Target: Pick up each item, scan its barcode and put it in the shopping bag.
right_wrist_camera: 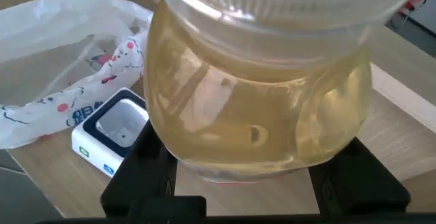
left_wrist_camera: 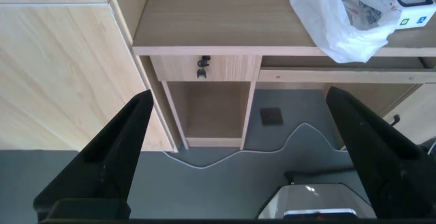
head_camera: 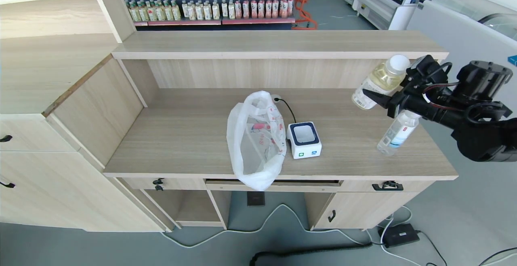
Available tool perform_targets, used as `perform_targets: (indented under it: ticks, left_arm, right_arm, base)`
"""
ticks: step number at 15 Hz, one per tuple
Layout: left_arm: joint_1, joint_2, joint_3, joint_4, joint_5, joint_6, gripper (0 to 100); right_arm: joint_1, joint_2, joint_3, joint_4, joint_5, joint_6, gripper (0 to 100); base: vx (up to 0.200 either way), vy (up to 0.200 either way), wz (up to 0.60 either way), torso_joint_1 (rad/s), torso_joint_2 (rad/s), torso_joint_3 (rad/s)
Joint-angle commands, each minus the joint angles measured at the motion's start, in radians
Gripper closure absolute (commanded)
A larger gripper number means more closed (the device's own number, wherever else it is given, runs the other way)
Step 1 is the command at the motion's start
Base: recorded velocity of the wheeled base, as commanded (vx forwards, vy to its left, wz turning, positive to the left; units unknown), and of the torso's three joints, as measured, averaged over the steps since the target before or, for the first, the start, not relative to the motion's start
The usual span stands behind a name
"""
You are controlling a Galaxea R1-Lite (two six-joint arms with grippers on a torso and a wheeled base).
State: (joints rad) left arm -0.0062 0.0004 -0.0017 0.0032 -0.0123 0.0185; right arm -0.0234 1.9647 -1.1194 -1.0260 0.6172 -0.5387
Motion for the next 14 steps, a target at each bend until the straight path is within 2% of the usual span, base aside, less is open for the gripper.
perform_targets:
  ticks: [1, 9, 14]
  left_arm:
    - [0.000, 0.000, 0.000, 0.000, 0.000, 0.000, 0]
    - [0.000, 0.000, 0.000, 0.000, -0.001, 0.000, 0]
    - [0.000, 0.000, 0.000, 0.000, -0.001, 0.000, 0]
  right_arm:
    - [0.030, 0.088, -0.097, 0.004, 0.001, -0.032, 100]
    - [0.053, 0.118, -0.115, 0.001, 0.006, -0.152, 100]
    - [0.102, 0.120, -0.119, -0.008, 0.053, -0.231, 100]
  base:
    - [0.000, 0.000, 0.00, 0.000, 0.00, 0.000]
    - [0.000, 0.000, 0.00, 0.000, 0.00, 0.000]
    - [0.000, 0.000, 0.00, 0.000, 0.00, 0.000]
